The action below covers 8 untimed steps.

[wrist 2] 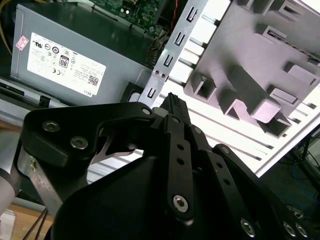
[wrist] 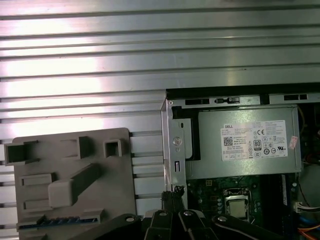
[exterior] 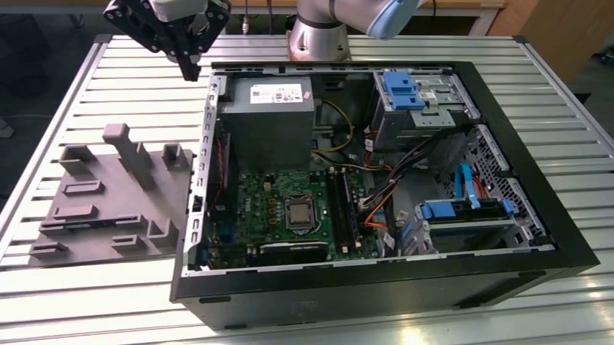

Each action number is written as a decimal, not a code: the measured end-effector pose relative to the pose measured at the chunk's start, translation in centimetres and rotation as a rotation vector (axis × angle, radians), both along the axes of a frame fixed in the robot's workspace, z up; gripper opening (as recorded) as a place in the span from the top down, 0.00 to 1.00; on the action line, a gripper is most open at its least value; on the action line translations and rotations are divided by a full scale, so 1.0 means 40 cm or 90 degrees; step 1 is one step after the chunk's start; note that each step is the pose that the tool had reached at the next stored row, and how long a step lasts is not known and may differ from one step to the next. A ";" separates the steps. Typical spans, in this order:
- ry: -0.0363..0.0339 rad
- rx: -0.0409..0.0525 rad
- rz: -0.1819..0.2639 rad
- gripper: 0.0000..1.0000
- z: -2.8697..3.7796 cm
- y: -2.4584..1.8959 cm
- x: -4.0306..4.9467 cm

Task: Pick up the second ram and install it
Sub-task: 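Reach for the second ram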

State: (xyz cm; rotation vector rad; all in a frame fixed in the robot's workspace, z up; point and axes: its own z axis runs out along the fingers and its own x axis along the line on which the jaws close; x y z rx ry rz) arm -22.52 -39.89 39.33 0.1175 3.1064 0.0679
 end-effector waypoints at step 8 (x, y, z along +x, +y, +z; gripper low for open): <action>0.0000 0.0000 0.000 0.89 0.000 0.000 -0.007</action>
